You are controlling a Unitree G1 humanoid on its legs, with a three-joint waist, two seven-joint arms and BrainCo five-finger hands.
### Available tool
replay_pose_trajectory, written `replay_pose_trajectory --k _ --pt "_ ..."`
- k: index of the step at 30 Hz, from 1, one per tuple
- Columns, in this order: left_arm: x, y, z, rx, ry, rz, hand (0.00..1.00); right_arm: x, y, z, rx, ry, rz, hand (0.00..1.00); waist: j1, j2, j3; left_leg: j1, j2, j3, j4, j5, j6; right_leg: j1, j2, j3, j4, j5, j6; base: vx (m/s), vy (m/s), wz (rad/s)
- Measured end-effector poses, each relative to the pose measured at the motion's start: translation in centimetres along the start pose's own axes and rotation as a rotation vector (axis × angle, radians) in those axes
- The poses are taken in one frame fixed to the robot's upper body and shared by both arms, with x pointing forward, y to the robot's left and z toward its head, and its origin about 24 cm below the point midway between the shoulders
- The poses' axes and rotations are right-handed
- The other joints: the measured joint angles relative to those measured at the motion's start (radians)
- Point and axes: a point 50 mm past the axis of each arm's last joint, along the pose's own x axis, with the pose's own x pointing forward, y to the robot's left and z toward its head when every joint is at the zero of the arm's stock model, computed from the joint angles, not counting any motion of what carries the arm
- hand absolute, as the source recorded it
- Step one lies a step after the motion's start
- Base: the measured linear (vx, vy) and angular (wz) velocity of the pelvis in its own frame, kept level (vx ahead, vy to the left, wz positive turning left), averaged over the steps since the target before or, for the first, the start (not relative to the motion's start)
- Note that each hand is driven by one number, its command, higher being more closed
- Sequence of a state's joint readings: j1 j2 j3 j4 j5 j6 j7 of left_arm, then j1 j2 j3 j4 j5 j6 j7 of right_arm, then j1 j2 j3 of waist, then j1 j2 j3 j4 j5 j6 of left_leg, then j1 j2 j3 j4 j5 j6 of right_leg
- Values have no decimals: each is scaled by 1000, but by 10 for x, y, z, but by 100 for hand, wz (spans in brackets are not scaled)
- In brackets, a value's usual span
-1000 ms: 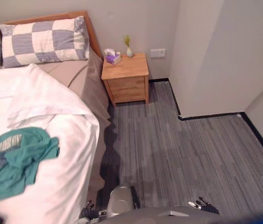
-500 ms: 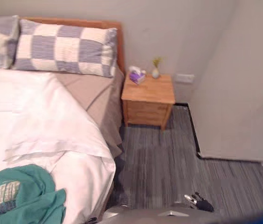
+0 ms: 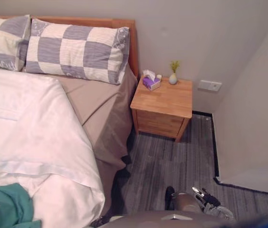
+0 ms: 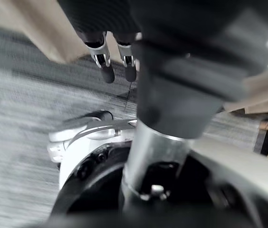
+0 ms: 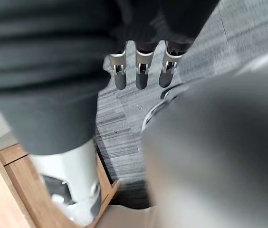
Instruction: Tidy the bed and pick cloth on bed and put in laundry
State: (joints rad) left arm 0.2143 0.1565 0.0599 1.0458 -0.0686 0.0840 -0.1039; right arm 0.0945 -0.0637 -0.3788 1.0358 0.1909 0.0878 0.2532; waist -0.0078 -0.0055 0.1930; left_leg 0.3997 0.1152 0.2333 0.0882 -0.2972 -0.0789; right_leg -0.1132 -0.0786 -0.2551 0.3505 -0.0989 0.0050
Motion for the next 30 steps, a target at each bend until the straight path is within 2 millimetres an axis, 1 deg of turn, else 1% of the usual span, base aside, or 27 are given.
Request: replay_pose_trajectory --k 1,3,4,5,6,7,8,9,10,11,12,13,15,16,18,19,20,21,22,23,24,25,26,27,28,29,30 --pt "0 -1 -1 -33 0 10 0 0 -1 0 -22 10 -5 0 2 3 0 -3 8 -2 7 -7 -1 4 3 -6 -2 -4 3 52 -66 35" --pt "0 -4 -6 -170 4 42 0 -1 -7 4 -157 35 -39 0 3 20 -1 -48 37 -28 47 -46 -3 5 10 -39 -12 -10 3 31 -30 40" --pt "0 -5 -7 -195 5 46 0 -1 -8 4 -184 41 -47 0 4 24 -3 -64 42 -30 59 -47 -3 6 9 -49 -22 -10 3 27 2 50" --pt "0 -5 -7 -214 5 48 0 -1 -8 5 -254 53 -51 0 7 29 -6 -95 43 -35 77 -40 -2 8 2 -69 -39 -10 3 19 29 62" --pt "0 -5 -7 -233 2 49 0 0 -7 5 -299 65 -51 0 16 29 -7 -123 31 -30 97 -9 -8 22 -20 -98 -58 -8 6 21 46 76" --pt "0 -4 -7 -236 2 50 0 0 -8 4 -305 71 -52 0 11 25 -11 -144 24 -21 109 12 -6 34 -39 -122 -74 -5 10 32 48 128" --pt "-1 -4 -7 -233 4 49 0 -1 -10 0 -301 78 -55 0 -3 21 -13 -172 18 5 115 68 1 84 -76 -194 -121 3 23 40 82 193" --pt "0 -5 -8 -232 10 47 0 -3 -12 -9 -281 100 -59 0 -10 13 -11 -182 7 70 87 115 31 139 -115 -294 -168 10 29 48 117 250" --pt "0 -4 -8 -229 13 54 0 -5 -16 -13 -270 109 -69 0 -20 17 -16 -192 9 155 76 124 44 172 -138 -385 -185 13 27 43 151 235" --pt "0 -5 -7 -229 13 57 0 -6 -19 -15 -264 107 -77 0 -25 22 -19 -202 20 231 90 117 50 196 -149 -452 -187 16 22 -3 171 256" --pt "0 -6 -7 -234 11 61 0 -8 -22 -18 -259 112 -92 0 -31 28 -20 -233 39 349 98 110 49 235 -160 -551 -175 10 30 -13 175 272" --pt "0 -5 -5 -234 -5 59 0 -9 -27 -21 -256 121 -105 0 -21 26 -20 -242 38 393 78 110 49 259 -172 -597 -141 -5 41 -8 158 264" --pt "0 -5 -2 -233 -28 42 0 -9 -25 -17 -260 83 -100 0 13 11 -22 -239 5 331 15 148 50 267 -197 -593 -111 -10 49 43 87 150" --pt "0 -5 0 -225 -37 35 0 -8 -25 -14 -270 78 -110 0 24 7 -22 -226 -18 300 -38 178 59 272 -213 -577 -89 -11 49 43 73 84" --pt "-1 -4 -2 -231 -41 40 0 -7 -23 -12 -253 62 -119 0 25 1 -20 -211 -41 271 -79 199 66 278 -236 -576 -58 -13 53 29 107 62" --pt "-1 -2 -3 -224 -48 35 0 -6 -23 -8 -210 36 -130 0 25 -13 -13 -202 -65 244 -100 204 73 269 -287 -565 30 -20 63 6 127 51" --pt "-1 -1 -4 -217 -47 33 0 -6 -24 -6 -185 23 -139 0 25 -17 -12 -195 -74 234 -109 205 75 252 -311 -543 90 -20 62 -14 183 52" --pt "-2 3 -6 -204 -43 37 0 -6 -25 0 -146 -12 -145 0 26 -25 -9 -185 -95 204 -121 199 84 203 -363 -455 220 -8 44 1 223 53" --pt "-3 6 -8 -184 -40 37 0 -6 -22 4 -119 -39 -137 0 24 -41 -5 -171 -107 171 -123 196 95 150 -386 -331 331 30 -6 -42 237 62" --pt "-3 7 -4 -174 -50 35 0 -5 -20 3 -117 -37 -130 0 22 -29 -3 -165 -107 150 -120 196 102 121 -386 -274 371 35 -2 -64 202 88" --pt "-3 9 -5 -164 -51 35 0 -4 -15 -1 -123 -23 -114 0 17 -36 -7 -167 -96 109 -117 192 112 97 -354 -188 395 -15 44 -99 129 85" --pt "-3 10 -5 -168 -53 36 0 -3 -10 -4 -128 -21 -104 0 19 -37 -6 -171 -90 88 -113 192 113 89 -330 -157 386 -41 60 -141 105 118" --pt "-3 9 -4 -169 -56 35 0 -2 -6 -4 -127 -34 -100 0 19 -32 -3 -174 -77 51 -113 197 111 82 -286 -116 344 -67 63 -207 66 120" --pt "-3 9 -4 -168 -57 34 0 -2 -6 -4 -116 -38 -94 0 20 -29 -3 -175 -68 9 -117 204 106 85 -241 -77 270 -83 81 -224 43 118" --pt "-3 9 -4 -166 -56 36 0 -2 -6 -5 -107 -40 -89 0 20 -29 -3 -175 -63 -11 -118 207 102 87 -216 -55 215 -84 83 -275 2 100" --pt "-3 10 -3 -152 -60 39 0 -1 -3 -5 -105 -42 -68 0 21 -32 -4 -178 -53 -42 -121 212 90 93 -163 -2 85 -73 96 -313 -72 79" --pt "-4 13 -2 -133 -72 45 0 -1 0 -5 -116 -49 -40 0 22 -46 -8 -194 -55 -66 -123 214 75 104 -120 61 -67 -29 109 -318 -124 71"
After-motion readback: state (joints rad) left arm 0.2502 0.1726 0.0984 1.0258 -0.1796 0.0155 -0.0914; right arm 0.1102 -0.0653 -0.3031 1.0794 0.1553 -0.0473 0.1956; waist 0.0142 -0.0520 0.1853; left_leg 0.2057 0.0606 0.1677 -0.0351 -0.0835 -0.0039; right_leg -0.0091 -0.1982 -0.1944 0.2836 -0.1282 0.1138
